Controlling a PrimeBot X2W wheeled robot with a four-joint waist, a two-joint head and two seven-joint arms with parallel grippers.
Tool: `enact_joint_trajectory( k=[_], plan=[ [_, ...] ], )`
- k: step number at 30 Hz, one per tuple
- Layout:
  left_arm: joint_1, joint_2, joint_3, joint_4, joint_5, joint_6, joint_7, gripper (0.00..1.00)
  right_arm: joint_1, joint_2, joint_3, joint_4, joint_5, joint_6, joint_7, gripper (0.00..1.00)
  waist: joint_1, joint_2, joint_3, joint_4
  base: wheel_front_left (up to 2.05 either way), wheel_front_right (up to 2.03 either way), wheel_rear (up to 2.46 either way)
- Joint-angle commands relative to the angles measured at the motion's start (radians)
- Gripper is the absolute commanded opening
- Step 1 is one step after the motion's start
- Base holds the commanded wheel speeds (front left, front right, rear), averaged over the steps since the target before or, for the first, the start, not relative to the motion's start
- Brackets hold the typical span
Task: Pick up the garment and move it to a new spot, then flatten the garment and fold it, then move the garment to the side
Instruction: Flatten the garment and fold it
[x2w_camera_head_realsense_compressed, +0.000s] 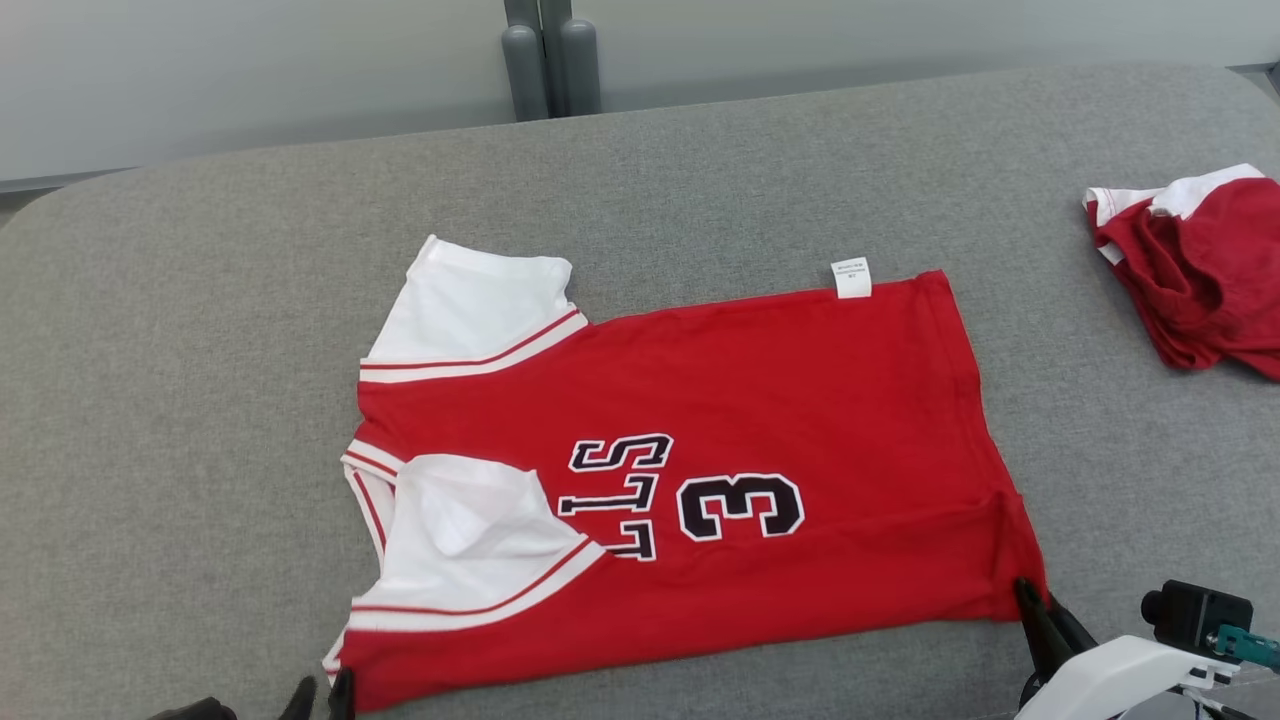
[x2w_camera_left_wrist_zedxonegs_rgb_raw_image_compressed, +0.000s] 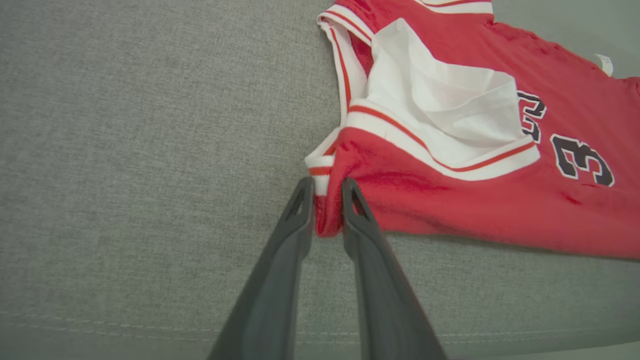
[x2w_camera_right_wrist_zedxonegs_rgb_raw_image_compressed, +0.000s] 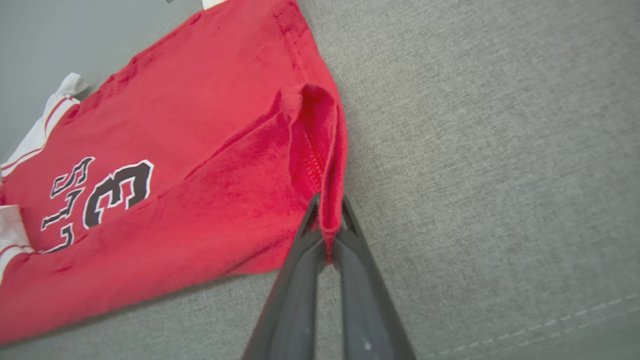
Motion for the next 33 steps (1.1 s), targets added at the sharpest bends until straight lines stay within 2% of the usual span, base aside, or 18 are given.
enact_joint_trajectory(
  k=[1,9,16,20,26,33],
  plan=[
    [-0.004,0.006,0.004,0.006,0.005,0.005,-0.006,1.0,0.003,-0.004,-0.01,0.007,-0.01,-0.001,-0.013,1.0,0.0,0.0,0.003,-0.004,0.0,0.0,0.0],
    [-0.099,0.049,0.024,-0.007,0.048,0.004,-0.034,1.0,-0.047,-0.003,-0.048,-0.006,-0.046,0.0,-0.057,1.0,0.0,0.0,0.033,-0.03,0.0,0.0,0.0],
    [-0.356,0.12,-0.001,0.045,0.1,-0.035,0.018,1.0,-0.139,-0.007,0.003,-0.063,-0.086,0.0,-0.076,1.0,0.0,0.0,0.094,-0.063,0.0,0.0,0.0],
    [-0.544,0.146,-0.03,0.137,0.122,-0.06,0.065,1.0,-0.211,-0.022,0.06,-0.078,-0.084,0.0,-0.08,1.0,0.0,0.0,0.152,-0.086,0.0,0.0,0.0],
    [-0.802,0.149,-0.083,0.313,0.171,-0.092,0.115,1.0,-0.317,-0.047,0.146,-0.078,-0.072,0.0,-0.093,1.0,0.0,0.0,0.255,-0.12,0.0,0.0,0.0],
    [-1.014,0.163,-0.108,0.494,0.206,-0.102,0.145,1.0,-0.414,-0.068,0.219,-0.061,-0.059,0.0,-0.122,1.0,0.0,0.0,0.35,-0.156,0.0,0.0,0.0]
  ],
)
